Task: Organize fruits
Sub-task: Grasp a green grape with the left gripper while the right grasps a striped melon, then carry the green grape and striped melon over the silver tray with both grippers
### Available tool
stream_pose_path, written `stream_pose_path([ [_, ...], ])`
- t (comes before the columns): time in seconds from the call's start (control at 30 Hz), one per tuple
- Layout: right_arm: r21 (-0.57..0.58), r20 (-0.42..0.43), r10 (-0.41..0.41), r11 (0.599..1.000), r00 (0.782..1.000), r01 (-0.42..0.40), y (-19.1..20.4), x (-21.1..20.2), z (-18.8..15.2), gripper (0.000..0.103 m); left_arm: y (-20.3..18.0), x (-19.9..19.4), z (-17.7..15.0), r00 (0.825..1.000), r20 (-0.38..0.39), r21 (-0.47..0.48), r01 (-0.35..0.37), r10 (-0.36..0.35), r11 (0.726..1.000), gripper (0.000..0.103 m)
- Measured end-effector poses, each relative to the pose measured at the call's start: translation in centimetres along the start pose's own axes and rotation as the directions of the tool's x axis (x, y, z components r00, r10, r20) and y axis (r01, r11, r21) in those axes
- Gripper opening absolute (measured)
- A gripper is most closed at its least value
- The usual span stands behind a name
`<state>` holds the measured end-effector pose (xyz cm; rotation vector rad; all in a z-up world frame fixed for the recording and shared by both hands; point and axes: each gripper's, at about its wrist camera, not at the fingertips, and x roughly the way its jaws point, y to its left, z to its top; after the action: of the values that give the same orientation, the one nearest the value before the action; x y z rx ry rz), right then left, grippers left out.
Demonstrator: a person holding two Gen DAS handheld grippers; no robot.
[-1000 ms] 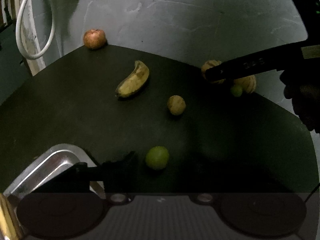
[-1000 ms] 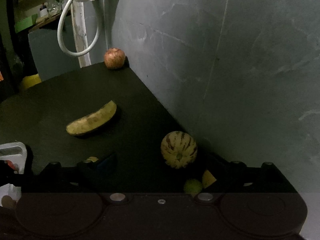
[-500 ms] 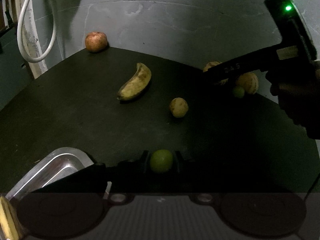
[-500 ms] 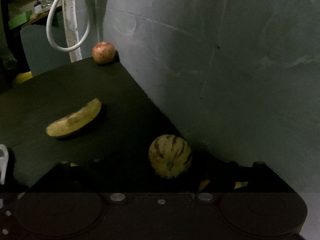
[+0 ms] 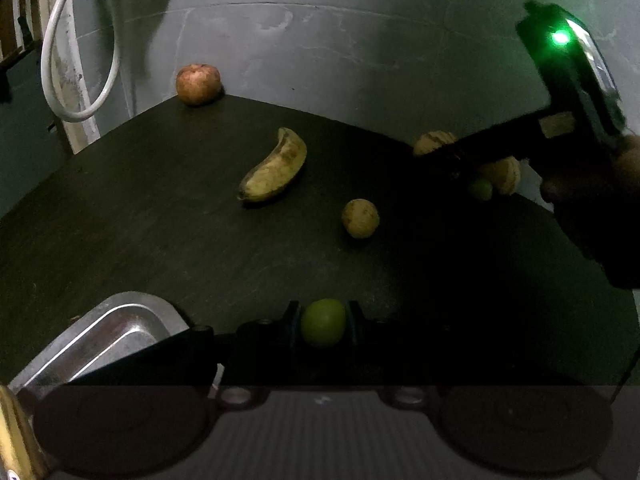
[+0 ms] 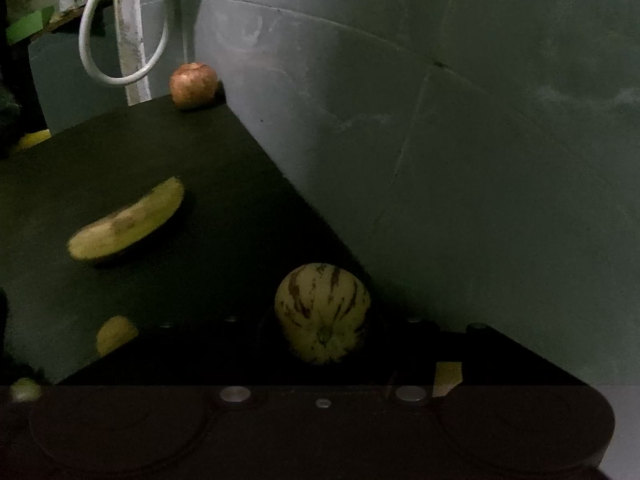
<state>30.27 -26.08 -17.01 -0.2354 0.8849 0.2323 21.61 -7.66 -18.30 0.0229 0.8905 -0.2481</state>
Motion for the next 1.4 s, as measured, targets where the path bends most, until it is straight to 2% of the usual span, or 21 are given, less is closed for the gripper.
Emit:
stream_pose_path([
  [0.43, 0.067, 0.07, 0.083, 0.994, 0.994, -0.088, 1.3, -8.4, -3.1, 0.051, -0.7, -1.6, 1.7, 0.999, 0.052, -0.05, -0.005, 0.008, 0.999, 0.024],
  [0.77, 0.073, 0.141, 0.125, 0.988, 0.982, -0.136, 1.6, -14.5, -4.2, 0.051, -1.2, -5.4, 2.3, 0.993, 0.109, -0.08, -0.032, 0.04, 0.996, 0.024],
  [1.03, 0.062, 0.237, 0.149, 0.984, 0.96, -0.167, 1.8, -20.2, -3.9, 0.051, -1.6, -9.5, 2.4, 0.981, 0.174, -0.084, -0.066, 0.08, 0.994, 0.024],
  [1.4, 0.004, 0.309, 0.216, 0.973, 0.926, -0.229, 3.8, -26.6, -5.4, 0.051, -1.9, -15.4, 0.8, 0.961, 0.244, -0.11, -0.105, 0.129, 0.988, 0.024],
])
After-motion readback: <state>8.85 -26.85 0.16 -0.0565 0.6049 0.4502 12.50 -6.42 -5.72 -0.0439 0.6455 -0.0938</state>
